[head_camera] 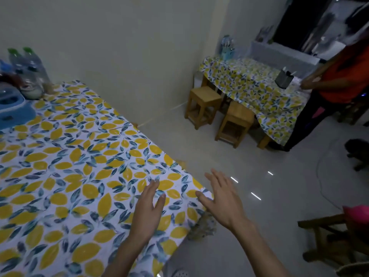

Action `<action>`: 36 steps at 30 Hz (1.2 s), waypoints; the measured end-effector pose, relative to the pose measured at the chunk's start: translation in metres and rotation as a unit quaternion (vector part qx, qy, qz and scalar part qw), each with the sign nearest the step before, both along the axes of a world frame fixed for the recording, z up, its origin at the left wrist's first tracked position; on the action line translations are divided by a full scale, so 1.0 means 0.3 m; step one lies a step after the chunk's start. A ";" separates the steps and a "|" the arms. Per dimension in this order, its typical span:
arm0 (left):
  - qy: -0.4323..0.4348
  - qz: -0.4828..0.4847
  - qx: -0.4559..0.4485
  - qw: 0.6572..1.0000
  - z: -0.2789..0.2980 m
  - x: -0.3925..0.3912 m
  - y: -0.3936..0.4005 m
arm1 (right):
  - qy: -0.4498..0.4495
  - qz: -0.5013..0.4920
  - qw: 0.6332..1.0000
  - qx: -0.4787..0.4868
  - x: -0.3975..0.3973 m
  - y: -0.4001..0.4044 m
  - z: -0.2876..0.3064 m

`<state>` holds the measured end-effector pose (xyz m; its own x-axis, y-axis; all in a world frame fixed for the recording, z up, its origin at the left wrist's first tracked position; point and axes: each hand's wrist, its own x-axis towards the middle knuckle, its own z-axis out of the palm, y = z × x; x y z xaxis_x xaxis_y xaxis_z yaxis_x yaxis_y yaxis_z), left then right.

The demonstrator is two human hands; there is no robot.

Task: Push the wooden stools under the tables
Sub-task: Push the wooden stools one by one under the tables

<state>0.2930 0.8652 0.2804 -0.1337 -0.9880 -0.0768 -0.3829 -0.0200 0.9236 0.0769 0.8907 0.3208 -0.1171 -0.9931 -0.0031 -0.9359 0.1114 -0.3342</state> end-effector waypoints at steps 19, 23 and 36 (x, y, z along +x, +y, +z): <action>-0.122 0.256 -0.035 0.958 -0.021 -0.817 -0.660 | 0.018 0.286 0.958 -0.002 -0.806 -1.070 0.050; -0.213 0.297 -0.077 0.928 -0.028 -0.987 -0.741 | -0.008 0.362 0.932 -0.011 -0.938 -1.299 0.081; -0.233 0.435 -0.016 0.869 -0.037 -1.036 -1.337 | -0.023 0.514 0.858 -0.013 -0.866 -2.032 0.016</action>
<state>-0.0178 0.4639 0.2693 0.7044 -0.7017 0.1068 -0.5683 -0.4674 0.6771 -0.1828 0.2810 0.3255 0.8196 -0.5717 0.0387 -0.5213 -0.7720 -0.3636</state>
